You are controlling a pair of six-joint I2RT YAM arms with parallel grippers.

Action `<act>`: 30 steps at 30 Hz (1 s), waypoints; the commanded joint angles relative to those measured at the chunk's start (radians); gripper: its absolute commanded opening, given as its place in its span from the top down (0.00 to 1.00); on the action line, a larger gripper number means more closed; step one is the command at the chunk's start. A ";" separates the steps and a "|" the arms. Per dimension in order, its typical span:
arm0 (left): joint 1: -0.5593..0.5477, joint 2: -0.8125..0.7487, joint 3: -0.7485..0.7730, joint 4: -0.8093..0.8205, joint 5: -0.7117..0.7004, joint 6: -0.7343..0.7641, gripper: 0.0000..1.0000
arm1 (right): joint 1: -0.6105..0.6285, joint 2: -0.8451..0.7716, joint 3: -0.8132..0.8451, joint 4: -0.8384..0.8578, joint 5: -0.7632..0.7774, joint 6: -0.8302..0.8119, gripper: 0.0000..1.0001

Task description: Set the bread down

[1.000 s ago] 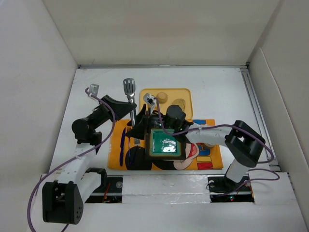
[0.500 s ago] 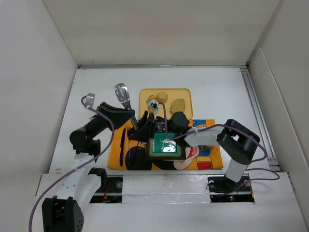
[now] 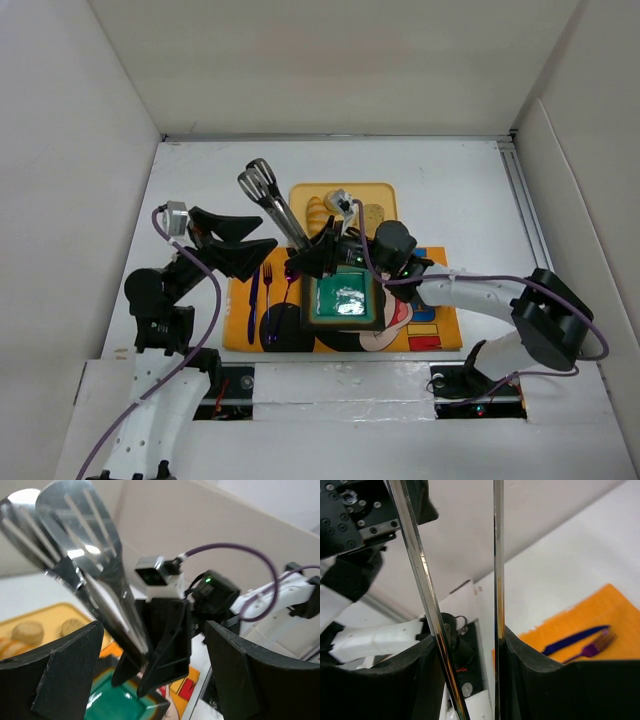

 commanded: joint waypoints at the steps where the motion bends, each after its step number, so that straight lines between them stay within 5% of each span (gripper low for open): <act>1: -0.002 -0.002 0.047 -0.227 -0.030 0.137 0.22 | -0.015 -0.053 0.042 -0.184 0.107 -0.086 0.54; 6: -0.002 -0.060 0.080 -0.544 -0.147 0.325 0.26 | -0.046 -0.118 0.053 -0.432 0.206 -0.175 0.55; 11: -0.002 -0.100 0.081 -0.686 -0.305 0.398 0.32 | -0.046 -0.172 0.061 -0.654 0.372 -0.201 0.55; 22: -0.002 -0.074 0.084 -0.737 -0.369 0.392 0.33 | -0.066 -0.113 0.126 -1.155 0.584 -0.214 0.58; 30: -0.033 -0.124 0.071 -0.740 -0.376 0.367 0.33 | -0.066 -0.017 0.175 -1.214 0.581 -0.203 0.51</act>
